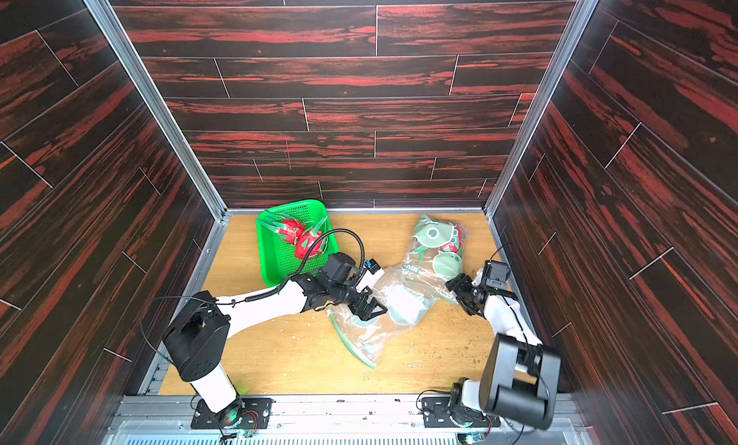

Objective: Open the zip-top bag and take out the dragon fruit
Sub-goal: Pick up the zipper food storage bag at the center of the board.

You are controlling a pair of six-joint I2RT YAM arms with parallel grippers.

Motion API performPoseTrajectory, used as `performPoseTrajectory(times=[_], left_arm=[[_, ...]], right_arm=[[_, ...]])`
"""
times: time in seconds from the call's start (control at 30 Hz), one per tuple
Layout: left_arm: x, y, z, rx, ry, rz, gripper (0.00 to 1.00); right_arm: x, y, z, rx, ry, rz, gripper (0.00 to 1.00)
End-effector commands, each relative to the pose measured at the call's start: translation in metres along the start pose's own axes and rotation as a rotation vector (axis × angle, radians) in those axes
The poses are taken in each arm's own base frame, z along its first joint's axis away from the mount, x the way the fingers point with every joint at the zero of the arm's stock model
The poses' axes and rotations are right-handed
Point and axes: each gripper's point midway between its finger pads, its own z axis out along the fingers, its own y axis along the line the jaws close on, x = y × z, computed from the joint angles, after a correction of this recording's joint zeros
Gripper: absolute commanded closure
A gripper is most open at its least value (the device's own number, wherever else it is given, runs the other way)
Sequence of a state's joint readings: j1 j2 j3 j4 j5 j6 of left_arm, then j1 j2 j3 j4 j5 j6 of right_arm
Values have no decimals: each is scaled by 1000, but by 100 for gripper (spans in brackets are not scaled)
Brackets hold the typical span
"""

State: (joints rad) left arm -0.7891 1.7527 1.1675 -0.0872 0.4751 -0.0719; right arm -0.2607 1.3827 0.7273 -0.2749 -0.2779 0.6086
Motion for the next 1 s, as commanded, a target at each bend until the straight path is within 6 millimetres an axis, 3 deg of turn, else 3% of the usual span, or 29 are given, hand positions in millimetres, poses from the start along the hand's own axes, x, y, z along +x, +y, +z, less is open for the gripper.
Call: performPoseTrajectory(times=[0.0,0.3,0.57,0.73,0.87,0.97], left_arm=[[-4,1,-4,-20,4,25,5],[-2,1,-4,-16,13,31,5],[1,4,2,-16,30,24,5],[-2,3,1,-13,22,26,5],[-5,2,-1,-17,13,17,5],[-5,6,-3,-45,19,10,5]], right_arm=[[-15,-4,4,14,-52,-28,25],[-23,-23,24,47,-35,-30,21],[-13,-6,37,-93,25,-15,25],[-12,1,44,-149,47,7,41],[-14,11,41,-191,53,26,71],[-23,34,26,-267,28,27,89]])
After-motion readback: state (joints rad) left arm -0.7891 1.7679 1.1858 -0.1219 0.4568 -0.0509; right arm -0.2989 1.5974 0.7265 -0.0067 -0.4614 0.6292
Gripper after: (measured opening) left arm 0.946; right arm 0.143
